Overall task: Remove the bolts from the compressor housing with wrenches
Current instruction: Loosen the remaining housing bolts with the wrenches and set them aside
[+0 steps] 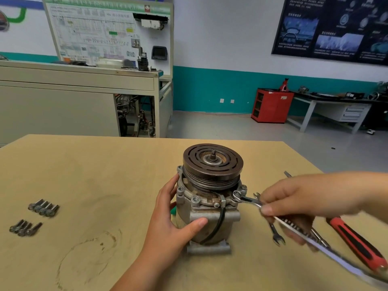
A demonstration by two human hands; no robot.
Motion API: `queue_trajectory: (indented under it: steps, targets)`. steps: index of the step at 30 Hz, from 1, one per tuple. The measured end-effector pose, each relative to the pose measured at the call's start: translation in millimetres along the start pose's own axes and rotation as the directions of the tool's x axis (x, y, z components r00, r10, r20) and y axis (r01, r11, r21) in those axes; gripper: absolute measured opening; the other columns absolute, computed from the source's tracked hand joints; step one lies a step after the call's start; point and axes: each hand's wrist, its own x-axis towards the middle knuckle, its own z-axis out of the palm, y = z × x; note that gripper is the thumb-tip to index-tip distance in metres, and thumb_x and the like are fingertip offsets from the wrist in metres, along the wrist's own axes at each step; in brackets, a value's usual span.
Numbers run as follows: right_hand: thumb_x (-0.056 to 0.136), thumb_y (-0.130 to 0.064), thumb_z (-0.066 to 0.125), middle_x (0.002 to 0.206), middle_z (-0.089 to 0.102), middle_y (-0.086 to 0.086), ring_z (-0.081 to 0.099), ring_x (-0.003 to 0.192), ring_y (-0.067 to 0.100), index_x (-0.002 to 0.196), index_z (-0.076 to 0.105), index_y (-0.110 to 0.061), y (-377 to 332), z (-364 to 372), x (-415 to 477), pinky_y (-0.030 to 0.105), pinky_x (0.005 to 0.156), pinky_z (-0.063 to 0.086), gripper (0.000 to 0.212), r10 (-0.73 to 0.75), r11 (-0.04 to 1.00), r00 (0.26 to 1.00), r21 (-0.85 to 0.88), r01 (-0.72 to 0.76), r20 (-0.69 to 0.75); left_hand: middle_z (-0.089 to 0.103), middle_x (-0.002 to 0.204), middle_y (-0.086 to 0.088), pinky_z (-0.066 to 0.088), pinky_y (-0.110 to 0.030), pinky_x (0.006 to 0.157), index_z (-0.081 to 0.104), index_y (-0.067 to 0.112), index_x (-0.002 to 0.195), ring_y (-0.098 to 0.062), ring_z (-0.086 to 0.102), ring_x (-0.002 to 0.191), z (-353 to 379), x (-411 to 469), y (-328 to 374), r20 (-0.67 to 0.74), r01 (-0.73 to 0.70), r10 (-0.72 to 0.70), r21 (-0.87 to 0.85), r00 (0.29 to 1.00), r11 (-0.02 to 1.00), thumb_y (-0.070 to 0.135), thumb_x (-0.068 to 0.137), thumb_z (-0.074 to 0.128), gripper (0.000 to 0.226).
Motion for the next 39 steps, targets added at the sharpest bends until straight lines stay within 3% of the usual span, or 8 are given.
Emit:
queue_trajectory:
  steps: [4,7,14,19,24,27,31,39]
  targets:
    - [0.064,-0.07,0.046,0.063,0.059,-0.014,0.051,0.057,-0.003,0.076,0.063,-0.03,-5,-39,10,0.018,0.062,0.043,0.045,-0.07,0.86,0.959,-0.503,-0.081,-0.275,0.044,0.139,0.025,0.037,-0.018,0.103,0.03,0.066,0.129,0.003,0.042,0.129,0,0,-1,-0.003,0.009,-0.009,-0.009,1.0,1.0,0.061,0.055,0.075,0.087]
    - [0.077,-0.06,0.048,0.068,0.058,-0.027,0.05,0.064,-0.01,0.079,0.063,-0.04,0,-54,15,0.013,0.06,0.039,0.025,-0.188,0.83,0.915,-0.555,-0.046,-0.357,0.043,0.14,0.025,0.037,-0.015,0.101,0.03,0.066,0.129,0.002,0.041,0.13,0,0,-1,-0.001,0.002,-0.002,-0.003,1.0,1.0,0.061,0.056,0.075,0.086]
    - [0.088,-0.029,0.062,0.063,0.062,-0.01,0.06,0.062,0.004,0.071,0.064,-0.033,32,-52,-10,0.018,0.063,0.049,0.017,-0.017,0.974,0.993,-0.225,-0.009,-0.113,0.043,0.139,0.027,0.037,-0.01,0.099,0.03,0.066,0.13,0.002,0.041,0.13,-1,0,-4,-0.009,-0.01,0.01,-0.002,1.0,1.0,0.064,0.056,0.075,0.086]
    - [0.083,-0.05,0.054,0.055,0.062,-0.001,0.062,0.048,0.012,0.068,0.064,-0.025,30,-1,-2,0.018,0.048,0.047,0.031,-0.103,0.994,0.994,0.039,0.104,-0.04,0.043,0.138,0.03,0.037,-0.017,0.102,0.03,0.066,0.129,0.003,0.042,0.13,0,1,-4,-0.007,-0.017,0.017,-0.001,1.0,1.0,0.062,0.056,0.075,0.086]
    - [0.084,-0.052,0.054,0.074,0.07,0.009,0.071,0.068,0.027,0.071,0.067,-0.023,19,32,-2,0.023,0.052,0.053,0.034,-0.175,0.913,0.981,0.361,0.191,-0.077,0.043,0.138,0.029,0.038,-0.011,0.1,0.03,0.066,0.129,0.003,0.042,0.13,-1,1,-3,-0.008,-0.014,0.014,-0.003,1.0,1.0,0.062,0.057,0.075,0.085]
    - [0.07,-0.044,0.055,0.076,0.072,0.014,0.072,0.074,0.03,0.098,0.057,-0.015,15,44,-2,0.023,0.052,0.053,0.039,-0.144,0.862,0.981,0.47,0.189,-0.131,0.044,0.139,0.027,0.038,-0.018,0.103,0.031,0.065,0.13,0.001,0.042,0.13,0,1,-2,-0.007,-0.022,0.022,-0.006,1.0,1.0,0.06,0.058,0.076,0.085]
    - [0.07,-0.036,0.054,0.071,0.071,0.019,0.069,0.057,0.027,0.098,0.048,-0.007,3,55,1,0.023,0.044,0.051,0.041,-0.116,0.768,0.972,0.602,0.217,-0.203,0.044,0.141,0.022,0.038,-0.031,0.107,0.032,0.06,0.132,-0.003,0.043,0.131,0,1,-2,-0.005,-0.021,0.021,-0.008,1.0,1.0,0.06,0.058,0.076,0.087]
    - [0.074,-0.023,0.056,0.054,0.062,0.019,0.061,0.037,0.024,0.092,0.052,-0.004,-16,56,1,0.022,0.032,0.046,0.026,-0.103,0.654,0.969,0.719,0.235,-0.223,0.043,0.14,0.025,0.038,-0.028,0.106,0.03,0.063,0.132,0.0,0.042,0.131,0,1,-1,-0.002,-0.014,0.014,0.01,1.0,1.0,0.061,0.057,0.075,0.087]
